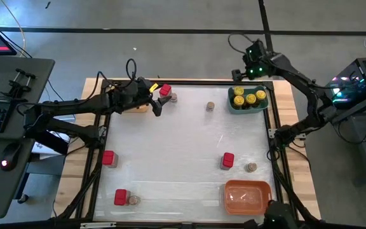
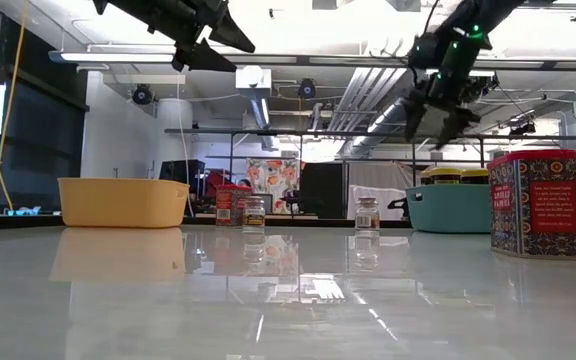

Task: Sort spices by type
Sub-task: Put the top red seasoning can into the yellow bin

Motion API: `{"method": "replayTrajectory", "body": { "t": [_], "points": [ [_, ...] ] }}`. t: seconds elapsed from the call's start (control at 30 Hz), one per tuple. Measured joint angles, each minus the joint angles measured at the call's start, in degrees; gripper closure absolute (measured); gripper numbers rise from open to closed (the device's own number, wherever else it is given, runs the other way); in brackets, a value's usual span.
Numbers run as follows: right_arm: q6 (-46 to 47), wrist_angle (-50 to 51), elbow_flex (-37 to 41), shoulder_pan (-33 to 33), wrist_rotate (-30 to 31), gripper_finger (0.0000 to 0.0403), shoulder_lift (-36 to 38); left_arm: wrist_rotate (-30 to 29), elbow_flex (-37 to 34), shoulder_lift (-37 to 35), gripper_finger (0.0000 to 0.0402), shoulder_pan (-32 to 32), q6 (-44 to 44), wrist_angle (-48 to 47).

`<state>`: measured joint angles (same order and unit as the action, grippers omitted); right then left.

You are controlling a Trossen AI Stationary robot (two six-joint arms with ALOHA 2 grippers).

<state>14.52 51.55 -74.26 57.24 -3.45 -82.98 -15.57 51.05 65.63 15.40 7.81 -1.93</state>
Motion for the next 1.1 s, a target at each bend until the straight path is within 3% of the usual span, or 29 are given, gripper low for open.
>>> {"method": "replayTrajectory", "body": {
  "t": [0.23, 0.43, 0.53, 0.7, 0.8, 0.9, 1.0, 1.1],
  "points": [
    [4.8, 0.9, -6.6, -0.5, -1.7, 0.0024, 0.0, 0.0, 0.0, 0.0, 0.0074, 0.0, 0.4, 0.0],
    [8.6, -1.2, -6.1, -3.7, -4.3, 0.0024, 0.1, 0.0, 0.0, 0.0, 0.0074, 0.0, 0.7, 0.1],
    [9.2, -2.8, -4.7, -7.0, -3.9, 0.0024, 0.0, 0.6, 0.0, -0.4, 0.0074, -0.3, 3.8, 0.9],
    [0.5, -10.7, -3.9, -17.9, -3.9, 0.0024, 0.0, 6.2, 2.8, -2.8, 0.0074, -1.7, 8.0, 1.7],
    [-2.6, -14.0, -3.9, -23.6, -1.6, 0.0024, 0.0, 3.8, 8.7, -2.1, 0.0074, -2.1, 8.0, -8.4],
    [-4.3, -15.7, -4.0, -27.5, 4.4, 0.0024, 0.0, -2.1, 18.1, 1.2, 0.0074, -1.3, 7.1, -24.1],
    [-5.5, -18.1, -4.0, -29.1, 8.2, 0.0024, 0.1, -7.9, 28.3, 7.5, 0.0074, 3.3, 7.0, -39.4],
    [-5.6, -19.9, -4.0, -28.7, 7.3, 0.0024, 1.0, -4.7, 37.2, 15.3, 0.0074, 10.9, 7.0, -49.0]
  ]
}}
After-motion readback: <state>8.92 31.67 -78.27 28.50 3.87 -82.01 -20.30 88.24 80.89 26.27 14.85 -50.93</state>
